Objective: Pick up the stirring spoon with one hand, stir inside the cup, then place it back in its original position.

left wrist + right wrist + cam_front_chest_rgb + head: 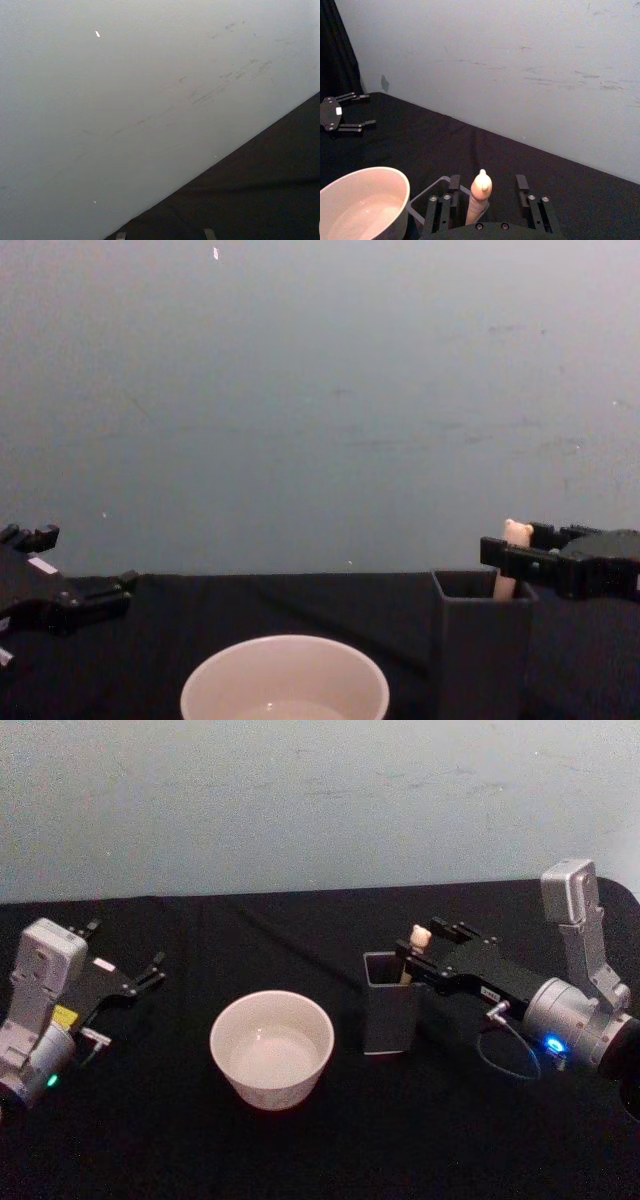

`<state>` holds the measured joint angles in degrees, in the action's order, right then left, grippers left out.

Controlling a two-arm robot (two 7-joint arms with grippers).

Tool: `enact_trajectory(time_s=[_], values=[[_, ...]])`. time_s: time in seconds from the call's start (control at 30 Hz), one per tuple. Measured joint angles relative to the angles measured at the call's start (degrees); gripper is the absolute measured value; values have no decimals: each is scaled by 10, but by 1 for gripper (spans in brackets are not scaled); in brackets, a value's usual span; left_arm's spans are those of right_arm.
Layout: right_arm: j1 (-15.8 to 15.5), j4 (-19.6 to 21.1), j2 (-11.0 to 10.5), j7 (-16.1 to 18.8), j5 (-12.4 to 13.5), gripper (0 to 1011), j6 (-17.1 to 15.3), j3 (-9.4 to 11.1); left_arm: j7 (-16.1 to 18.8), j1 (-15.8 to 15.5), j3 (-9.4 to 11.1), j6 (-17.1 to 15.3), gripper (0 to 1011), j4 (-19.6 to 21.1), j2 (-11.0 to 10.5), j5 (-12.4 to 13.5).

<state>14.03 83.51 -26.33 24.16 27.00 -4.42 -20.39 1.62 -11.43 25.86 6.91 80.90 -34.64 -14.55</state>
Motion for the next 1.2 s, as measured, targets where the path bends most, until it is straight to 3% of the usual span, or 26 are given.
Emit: enact_trajectory(time_s=[0.53,1.03,1.2], values=[[0,0,0,0,1,228,1,0,0,0,0,0,1001,0,0,0],[0,0,0,2,1,224,-1,0,0,0,0,0,1001,0,0,0],[0,6,-4,13,13,224,-13,3,0,0,0,0,1001,0,0,0]])
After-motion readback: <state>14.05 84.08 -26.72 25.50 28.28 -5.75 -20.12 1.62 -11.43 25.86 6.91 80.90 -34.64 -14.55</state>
